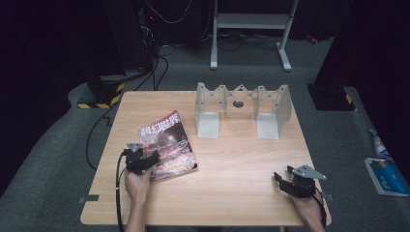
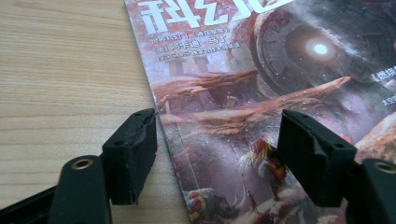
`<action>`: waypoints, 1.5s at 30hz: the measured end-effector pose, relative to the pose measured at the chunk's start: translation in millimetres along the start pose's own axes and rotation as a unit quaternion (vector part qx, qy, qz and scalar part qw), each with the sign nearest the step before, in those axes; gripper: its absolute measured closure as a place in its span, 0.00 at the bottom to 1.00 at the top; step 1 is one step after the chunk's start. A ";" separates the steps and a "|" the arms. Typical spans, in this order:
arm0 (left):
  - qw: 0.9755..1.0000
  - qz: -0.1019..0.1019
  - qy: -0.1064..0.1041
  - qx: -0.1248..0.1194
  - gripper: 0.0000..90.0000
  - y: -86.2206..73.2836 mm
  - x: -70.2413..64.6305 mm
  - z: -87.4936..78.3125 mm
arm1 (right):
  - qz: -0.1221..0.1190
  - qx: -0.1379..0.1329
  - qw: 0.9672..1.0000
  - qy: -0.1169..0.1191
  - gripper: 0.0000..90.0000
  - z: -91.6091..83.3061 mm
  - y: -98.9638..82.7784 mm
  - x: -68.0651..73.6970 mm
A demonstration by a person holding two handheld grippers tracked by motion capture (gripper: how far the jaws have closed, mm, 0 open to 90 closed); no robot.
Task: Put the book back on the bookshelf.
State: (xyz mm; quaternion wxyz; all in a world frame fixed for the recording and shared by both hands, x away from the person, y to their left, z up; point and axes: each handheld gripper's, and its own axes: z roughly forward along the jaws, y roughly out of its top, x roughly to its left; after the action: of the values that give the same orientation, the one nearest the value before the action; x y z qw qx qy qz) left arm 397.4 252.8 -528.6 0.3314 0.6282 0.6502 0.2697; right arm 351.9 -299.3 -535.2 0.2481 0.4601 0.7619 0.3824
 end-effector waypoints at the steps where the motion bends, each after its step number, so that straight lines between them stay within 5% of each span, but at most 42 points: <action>1: 1.000 0.001 -0.002 -0.002 0.34 -0.2 -0.4 -0.1 | 0.001 0.000 1.000 0.000 0.40 0.0 0.0 0.0; 22: 1.000 0.014 -0.013 0.006 0.37 -1.9 -1.1 -3.8 | 0.005 0.001 1.000 -0.001 0.40 0.1 -0.2 -0.2; 45: 0.999 0.033 -0.028 0.023 0.37 -14.4 -16.6 -22.0 | 0.003 0.000 1.000 -0.002 0.40 -0.2 -0.5 0.2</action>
State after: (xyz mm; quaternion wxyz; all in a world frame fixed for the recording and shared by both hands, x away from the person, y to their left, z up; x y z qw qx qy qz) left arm 371.0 236.7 -524.1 0.3255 0.6639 0.6261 0.2475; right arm 351.4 -299.4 -535.5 0.2487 0.4636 0.7596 0.3823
